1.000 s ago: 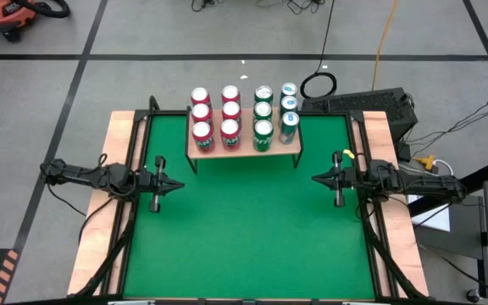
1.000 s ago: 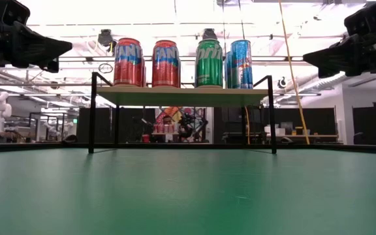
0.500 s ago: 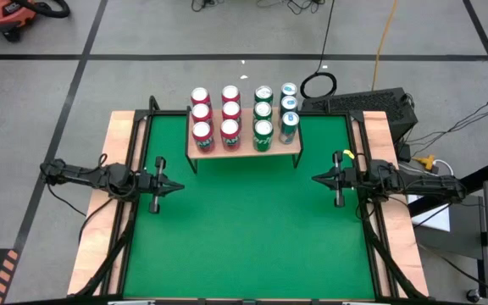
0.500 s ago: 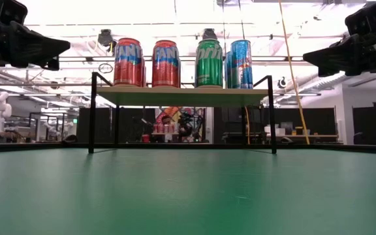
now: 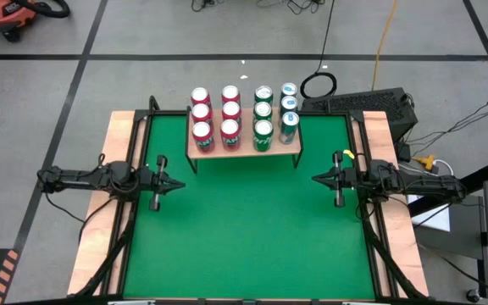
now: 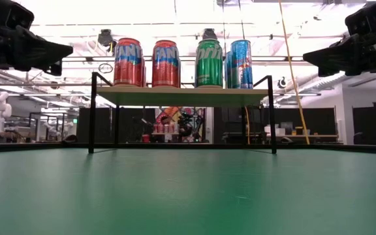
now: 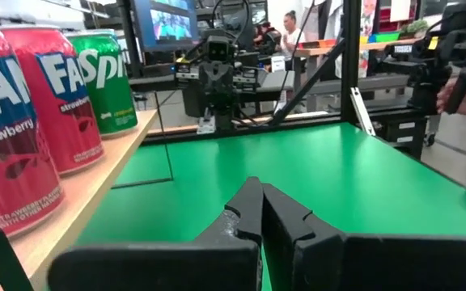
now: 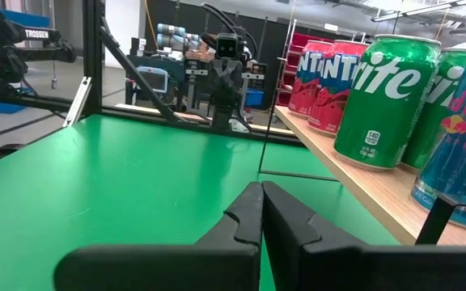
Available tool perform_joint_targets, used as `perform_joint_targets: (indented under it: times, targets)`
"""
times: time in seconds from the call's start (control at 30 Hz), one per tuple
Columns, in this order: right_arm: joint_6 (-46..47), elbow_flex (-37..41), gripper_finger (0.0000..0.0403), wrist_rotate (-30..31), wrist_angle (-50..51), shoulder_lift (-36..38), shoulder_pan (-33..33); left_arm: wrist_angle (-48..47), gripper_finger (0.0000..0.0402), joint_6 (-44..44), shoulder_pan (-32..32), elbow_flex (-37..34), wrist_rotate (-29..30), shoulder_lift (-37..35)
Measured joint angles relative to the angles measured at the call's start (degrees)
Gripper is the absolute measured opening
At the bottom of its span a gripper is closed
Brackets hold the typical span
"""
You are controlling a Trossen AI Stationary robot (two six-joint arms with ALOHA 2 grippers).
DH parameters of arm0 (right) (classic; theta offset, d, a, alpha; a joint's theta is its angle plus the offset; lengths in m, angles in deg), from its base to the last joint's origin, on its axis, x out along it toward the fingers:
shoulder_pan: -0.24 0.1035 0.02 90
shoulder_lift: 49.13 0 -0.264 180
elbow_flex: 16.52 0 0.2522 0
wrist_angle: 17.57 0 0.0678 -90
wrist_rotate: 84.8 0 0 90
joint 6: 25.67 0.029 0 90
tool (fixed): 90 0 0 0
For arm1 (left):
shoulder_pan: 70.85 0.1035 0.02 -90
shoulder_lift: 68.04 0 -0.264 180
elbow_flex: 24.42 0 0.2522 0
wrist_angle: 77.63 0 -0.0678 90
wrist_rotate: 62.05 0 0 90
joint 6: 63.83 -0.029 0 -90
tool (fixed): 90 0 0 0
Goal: Place canned beverage on shelf
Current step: Return to Home Position
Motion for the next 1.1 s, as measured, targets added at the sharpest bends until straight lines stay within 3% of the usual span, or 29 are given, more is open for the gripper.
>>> perform_joint_targets:
  times: [1.1]
  targets:
    - [0.0,0.0,0.0,0.0,-0.1,0.0,0.0,0.2,0.0003,2.9,0.0,0.0,3.1,0.0]
